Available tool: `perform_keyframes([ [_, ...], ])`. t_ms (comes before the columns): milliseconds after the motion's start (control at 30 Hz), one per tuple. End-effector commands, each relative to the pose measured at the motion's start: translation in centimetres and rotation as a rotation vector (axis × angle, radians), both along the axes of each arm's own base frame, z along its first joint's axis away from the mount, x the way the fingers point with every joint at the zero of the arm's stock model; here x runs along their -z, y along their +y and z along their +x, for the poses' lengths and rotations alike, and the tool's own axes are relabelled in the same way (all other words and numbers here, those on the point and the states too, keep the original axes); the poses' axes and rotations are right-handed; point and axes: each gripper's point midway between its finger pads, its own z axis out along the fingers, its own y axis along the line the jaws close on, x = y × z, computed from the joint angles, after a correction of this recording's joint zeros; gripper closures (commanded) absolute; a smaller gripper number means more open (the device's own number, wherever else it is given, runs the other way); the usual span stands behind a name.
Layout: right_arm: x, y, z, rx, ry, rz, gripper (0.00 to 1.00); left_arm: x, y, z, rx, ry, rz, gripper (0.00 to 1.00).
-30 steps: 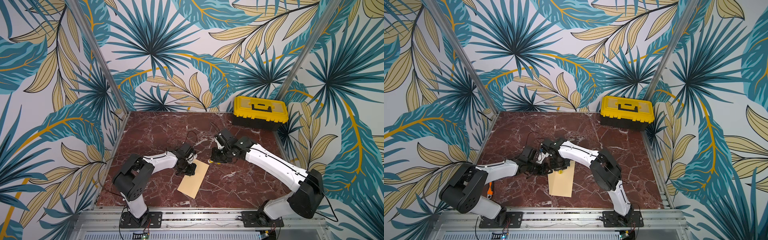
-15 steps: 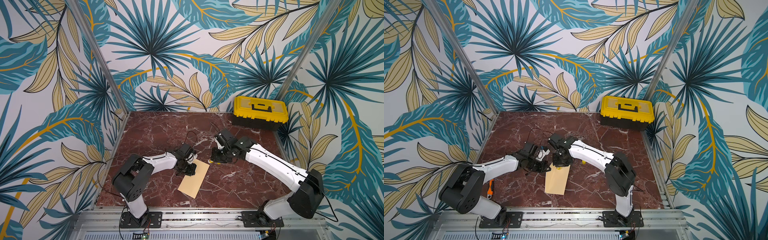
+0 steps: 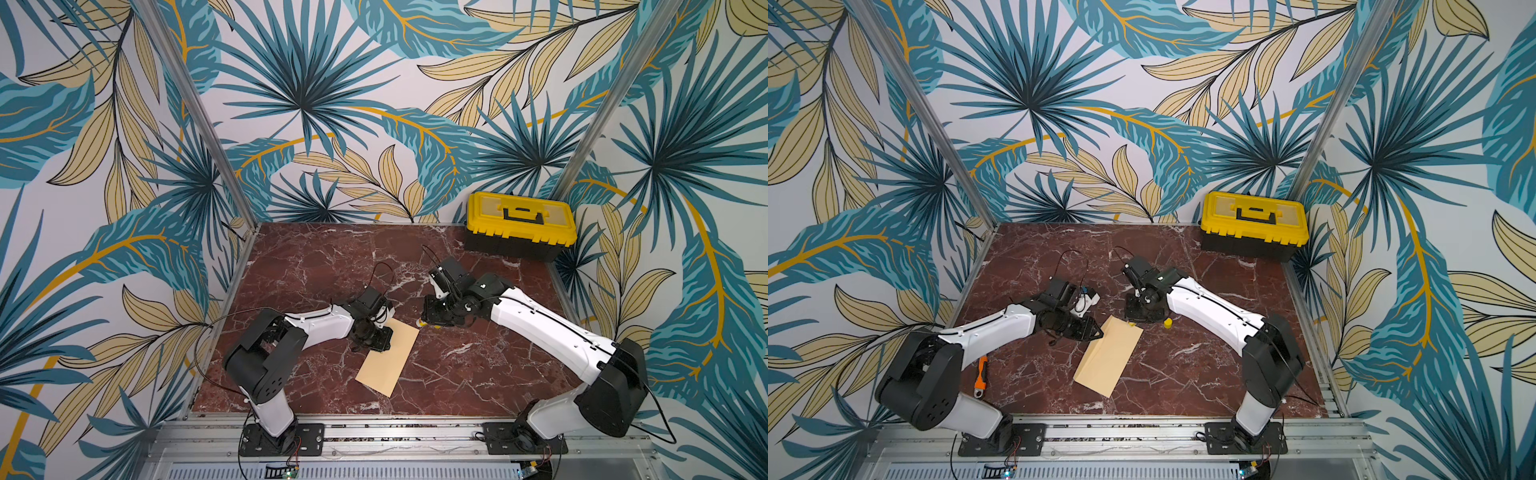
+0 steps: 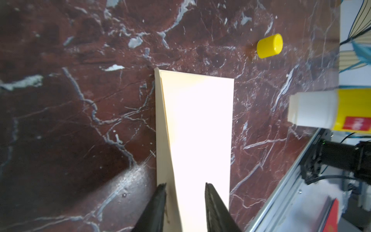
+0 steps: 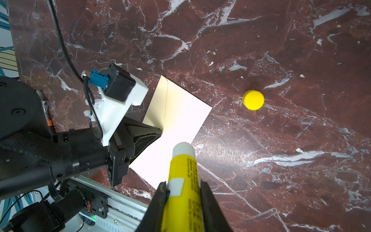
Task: Seal the envelope with a glue stick
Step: Seal the envelope at the center of the board.
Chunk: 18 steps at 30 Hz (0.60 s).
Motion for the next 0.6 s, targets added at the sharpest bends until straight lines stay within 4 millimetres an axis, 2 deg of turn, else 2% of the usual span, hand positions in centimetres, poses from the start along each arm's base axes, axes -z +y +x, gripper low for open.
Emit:
perform_keyframes([
  [0,-0.8,-0.9,0.1,0.023,-0.027,0.012,1.0,-1.4,0.6,0.4,-0.016,-0.035,0.023,0.58],
  [200,-1.1,-2.0,-0.1,0.043,-0.04,0.019,1.0,-3.4,2.0,1.2,-0.083,-0.11,0.064,0.58],
  [300,-1.1,-2.4,-0.1,0.05,-0.039,0.019,1.0,-3.8,3.1,1.5,-0.127,-0.137,0.11,0.62],
  [433,-1.1,-2.7,-0.3,0.049,-0.038,0.02,1.0,-2.4,4.3,1.4,-0.152,-0.097,0.154,0.71],
  [567,-1.5,-2.7,-0.3,0.048,-0.041,0.024,1.0,-0.5,3.6,0.6,-0.119,-0.026,0.137,0.77],
])
